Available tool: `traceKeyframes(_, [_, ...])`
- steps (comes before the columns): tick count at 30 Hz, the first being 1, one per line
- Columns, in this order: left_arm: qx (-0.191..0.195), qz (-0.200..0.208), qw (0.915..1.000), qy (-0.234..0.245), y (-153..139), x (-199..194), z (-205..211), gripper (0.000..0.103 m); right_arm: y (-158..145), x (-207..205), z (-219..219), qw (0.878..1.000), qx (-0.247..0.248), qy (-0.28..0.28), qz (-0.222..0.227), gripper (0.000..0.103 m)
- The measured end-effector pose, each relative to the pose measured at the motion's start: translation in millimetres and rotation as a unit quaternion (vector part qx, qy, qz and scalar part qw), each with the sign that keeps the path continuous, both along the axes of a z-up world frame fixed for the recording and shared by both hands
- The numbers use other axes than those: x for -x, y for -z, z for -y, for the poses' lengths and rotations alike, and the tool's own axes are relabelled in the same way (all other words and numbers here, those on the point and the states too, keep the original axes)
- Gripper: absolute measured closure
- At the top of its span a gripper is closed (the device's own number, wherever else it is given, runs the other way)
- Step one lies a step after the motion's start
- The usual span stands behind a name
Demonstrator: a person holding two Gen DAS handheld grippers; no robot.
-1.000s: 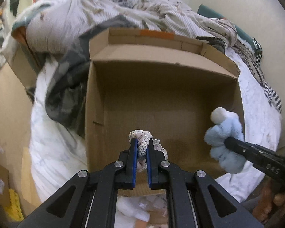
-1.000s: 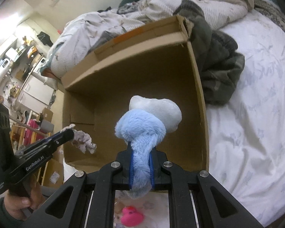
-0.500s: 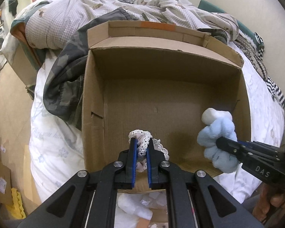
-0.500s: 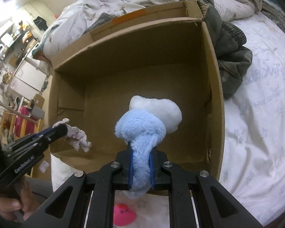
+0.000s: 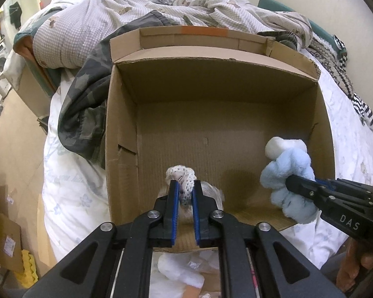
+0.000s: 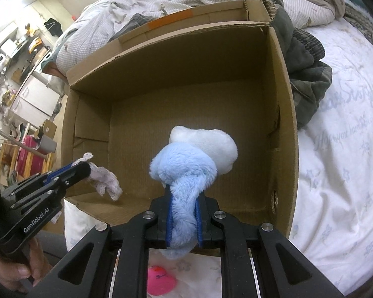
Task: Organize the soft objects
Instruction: 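Carry the scrunchie and blue plush into the box and open both tools, then withdraw both tools from the box toward the remaining items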
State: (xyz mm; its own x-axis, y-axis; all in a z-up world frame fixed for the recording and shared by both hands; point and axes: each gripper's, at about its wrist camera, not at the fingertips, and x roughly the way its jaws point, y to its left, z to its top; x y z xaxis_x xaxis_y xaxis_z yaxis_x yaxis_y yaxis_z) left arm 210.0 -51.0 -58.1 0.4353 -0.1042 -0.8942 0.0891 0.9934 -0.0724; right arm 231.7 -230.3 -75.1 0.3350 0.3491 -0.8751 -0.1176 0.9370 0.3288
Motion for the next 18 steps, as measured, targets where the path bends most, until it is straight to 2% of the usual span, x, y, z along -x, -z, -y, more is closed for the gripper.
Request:
traceKeyframes(2, [-0.002, -0.001, 1.0, 0.001, 0.1, 0.2, 0.6, 0.094, -0.2, 0.1, -0.1, 1.0, 0.001, 0.0, 0.001, 0.087])
traceKeyframes(5, [-0.007, -0.002, 1.0, 0.004, -0.2, 0.3, 1.7, 0.092, -1.0, 1.1, -0.6, 1.0, 0.007, 0.001, 0.006, 0.079])
traceKeyframes(7, [-0.006, -0.003, 1.0, 0.005, -0.9, 0.6, 2.8, 0.08, -2.2, 1.1, -1.4, 1.0, 0.009, -0.001, 0.009, 0.067])
traceKeyframes(8, [-0.004, 0.0, 1.0, 0.005, -2.0, 1.1, 2.9, 0.075, -3.4, 0.9, -2.0, 1.0, 0.011, -0.001, 0.012, 0.042])
traceKeyframes(9, [-0.003, 0.004, 1.0, 0.004, -3.7, 1.8, 2.8, 0.065, -5.6, 1.2, -2.4, 1.0, 0.011, -0.001, 0.018, 0.025])
traceKeyframes(10, [-0.003, 0.008, 1.0, 0.004, -5.1, 2.6, 3.2, 0.053, -9.2, 2.0, -2.6, 1.0, 0.008, 0.001, 0.028, 0.025])
traceKeyframes(12, [-0.006, 0.021, 0.9998, 0.002, -10.0, 5.0, 3.7, 0.04, -16.8, 3.0, -3.1, 0.999, 0.001, -0.001, 0.044, 0.025])
traceKeyframes(14, [-0.009, 0.032, 0.9994, 0.002, -14.8, 6.6, 4.0, 0.039, -23.8, 4.2, -2.1, 0.998, -0.003, 0.002, 0.057, 0.025])
traceKeyframes(16, [-0.013, 0.041, 0.9991, 0.0, -18.4, 8.3, 3.5, 0.039, -30.6, 6.0, -1.1, 0.997, -0.005, 0.005, 0.072, 0.018])
traceKeyframes(18, [-0.016, 0.045, 0.9989, -0.003, -21.2, 9.2, 3.0, 0.039, -36.4, 7.4, -0.4, 0.996, -0.006, 0.007, 0.084, 0.0])
